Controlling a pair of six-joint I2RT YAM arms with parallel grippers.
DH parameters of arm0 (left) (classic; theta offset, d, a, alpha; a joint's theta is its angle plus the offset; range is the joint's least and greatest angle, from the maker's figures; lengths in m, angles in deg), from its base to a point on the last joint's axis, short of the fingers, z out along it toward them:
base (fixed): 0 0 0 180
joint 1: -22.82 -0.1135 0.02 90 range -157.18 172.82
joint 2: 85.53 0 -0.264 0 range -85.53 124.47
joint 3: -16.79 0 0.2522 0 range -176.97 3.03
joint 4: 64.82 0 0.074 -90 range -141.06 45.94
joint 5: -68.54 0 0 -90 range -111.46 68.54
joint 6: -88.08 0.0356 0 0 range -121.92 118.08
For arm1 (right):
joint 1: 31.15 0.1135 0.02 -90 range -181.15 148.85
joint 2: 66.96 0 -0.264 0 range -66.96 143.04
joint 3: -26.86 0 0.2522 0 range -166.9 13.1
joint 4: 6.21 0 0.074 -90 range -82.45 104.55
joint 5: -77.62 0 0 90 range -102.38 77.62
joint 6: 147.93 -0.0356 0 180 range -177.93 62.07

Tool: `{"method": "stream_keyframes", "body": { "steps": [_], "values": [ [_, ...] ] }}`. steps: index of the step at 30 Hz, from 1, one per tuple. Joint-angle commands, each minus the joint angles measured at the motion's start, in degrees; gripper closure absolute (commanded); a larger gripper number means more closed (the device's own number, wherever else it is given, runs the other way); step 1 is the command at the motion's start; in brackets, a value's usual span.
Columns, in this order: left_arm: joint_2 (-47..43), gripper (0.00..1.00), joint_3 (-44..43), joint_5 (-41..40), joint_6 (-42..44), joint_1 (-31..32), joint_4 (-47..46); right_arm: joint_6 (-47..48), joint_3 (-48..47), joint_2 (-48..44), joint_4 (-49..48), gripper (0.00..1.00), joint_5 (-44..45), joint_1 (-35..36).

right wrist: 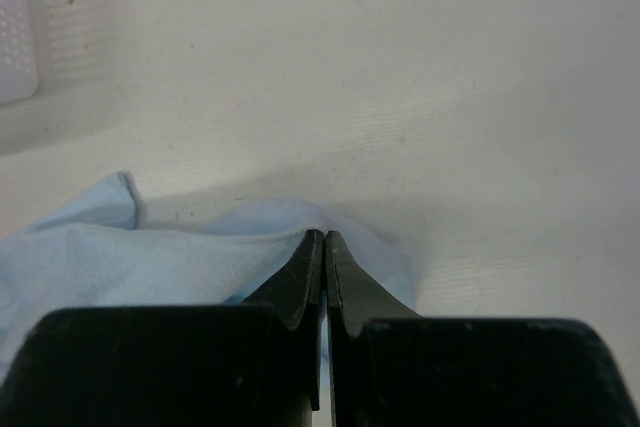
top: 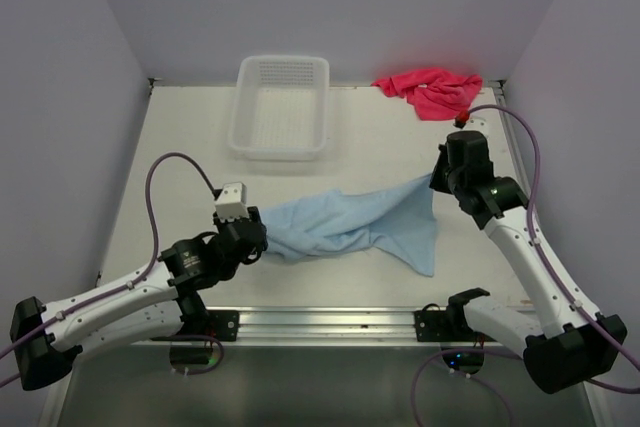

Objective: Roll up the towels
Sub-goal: Flatten the towel

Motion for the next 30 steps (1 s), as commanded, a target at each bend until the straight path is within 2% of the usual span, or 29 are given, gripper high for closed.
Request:
{"method": "stream_keyframes", "body": {
  "steps": [1,7,12,15,16,19,22,27,28,30],
  "values": [
    [-1.0,0.44,1.8,9.9,0.9,-0.2,-7.4,0.4,-1.0,0.6,0.1,1.00,2.6,-0.6],
    [-1.8,0.29,2.0,12.1,-2.2,-0.1,-3.9,-0.4,0.9,2.6,-1.1,1.00,1.6,-1.1],
    [-0.2,0.19,3.0,2.1,-13.8,-0.4,4.3,-0.6,2.4,2.7,-2.0,1.00,1.9,-1.1],
    [1.9,0.19,3.4,1.5,-12.8,-3.4,1.0,-0.7,3.7,2.8,-2.7,1.00,1.4,-1.3],
    [2.5,0.19,3.6,2.7,-9.6,-5.3,-1.0,-0.7,4.1,3.0,-3.0,1.00,1.0,-1.3],
    [4.5,0.21,5.0,10.4,-2.6,-17.5,-9.9,-0.8,5.0,2.7,-3.4,1.00,0.0,-1.8],
    [8.0,0.23,3.9,13.7,1.2,-23.7,-14.3,-1.2,6.2,2.4,-4.1,1.00,-1.0,-2.0],
    [14.3,0.25,4.4,16.7,5.0,-29.9,-20.0,-1.3,8.4,2.5,-5.3,1.00,-1.7,-2.4],
    [15.5,0.27,4.9,19.3,6.1,-33.2,-20.9,-1.3,9.0,2.7,-5.8,1.00,-1.7,-2.6],
    [18.9,0.40,5.7,21.6,7.2,-36.4,-23.5,-1.4,9.5,3.1,-6.1,1.00,-1.9,-2.9]
  ]
}}
